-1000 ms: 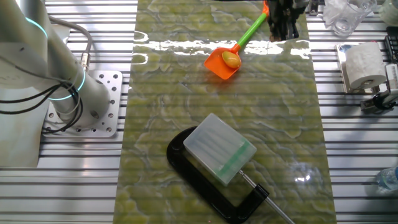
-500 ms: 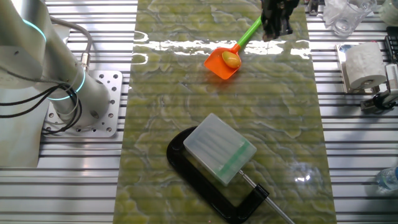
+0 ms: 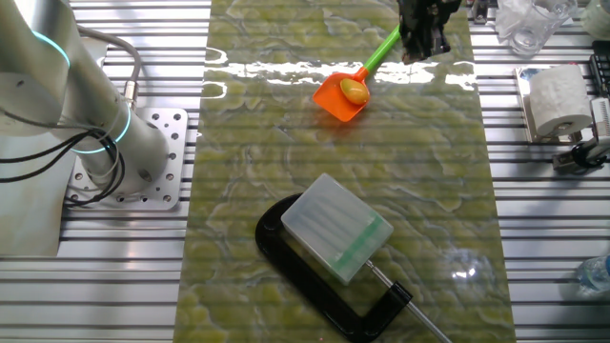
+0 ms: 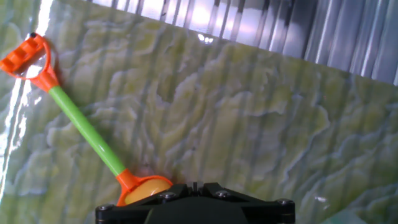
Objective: Use a shovel to scoop up an object
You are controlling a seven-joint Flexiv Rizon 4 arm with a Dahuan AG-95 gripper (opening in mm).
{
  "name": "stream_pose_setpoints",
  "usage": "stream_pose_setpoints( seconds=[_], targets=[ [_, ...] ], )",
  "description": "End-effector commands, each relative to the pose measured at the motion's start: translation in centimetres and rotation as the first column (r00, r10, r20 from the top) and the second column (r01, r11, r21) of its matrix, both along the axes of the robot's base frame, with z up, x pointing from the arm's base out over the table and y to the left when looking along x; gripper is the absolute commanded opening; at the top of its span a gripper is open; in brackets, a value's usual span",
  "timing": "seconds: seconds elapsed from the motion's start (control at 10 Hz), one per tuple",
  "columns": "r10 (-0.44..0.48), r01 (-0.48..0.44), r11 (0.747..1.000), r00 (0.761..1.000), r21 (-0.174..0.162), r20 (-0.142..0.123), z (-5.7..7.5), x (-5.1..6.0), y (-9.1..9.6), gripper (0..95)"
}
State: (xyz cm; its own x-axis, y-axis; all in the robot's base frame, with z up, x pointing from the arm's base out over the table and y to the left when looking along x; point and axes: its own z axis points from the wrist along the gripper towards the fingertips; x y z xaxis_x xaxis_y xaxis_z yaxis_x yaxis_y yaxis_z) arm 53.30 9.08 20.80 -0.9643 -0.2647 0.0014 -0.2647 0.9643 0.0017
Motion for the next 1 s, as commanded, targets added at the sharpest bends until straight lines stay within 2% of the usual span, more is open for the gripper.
stream_pose_setpoints(
  seconds=[0.1,0.2,0.3,0.5,0.7,0.8,0.9,1.0],
  targets=[
    [-0.082,0.076,0.994,0.994,0.083,0.078,0.0,0.2,0.0,0.0],
    [-0.109,0.101,0.992,0.989,0.079,0.101,0.0,0.2,0.0,0.0],
    [-0.115,0.107,0.991,0.988,0.078,0.105,0.0,0.2,0.0,0.0],
    [-0.107,0.104,0.994,0.99,0.035,0.096,0.2,-0.3,0.3,0.0],
    [-0.092,0.091,0.996,0.994,0.023,0.059,0.3,-3.8,-1.1,0.0],
    [-0.091,0.091,0.996,0.995,0.011,0.04,0.5,-4.9,-1.7,0.0],
    [-0.082,0.083,0.997,0.997,-0.009,0.012,1.0,-6.5,-3.0,0.0],
    [-0.074,0.074,0.997,0.997,-0.007,0.001,1.5,-7.4,-4.2,0.0]
  ],
)
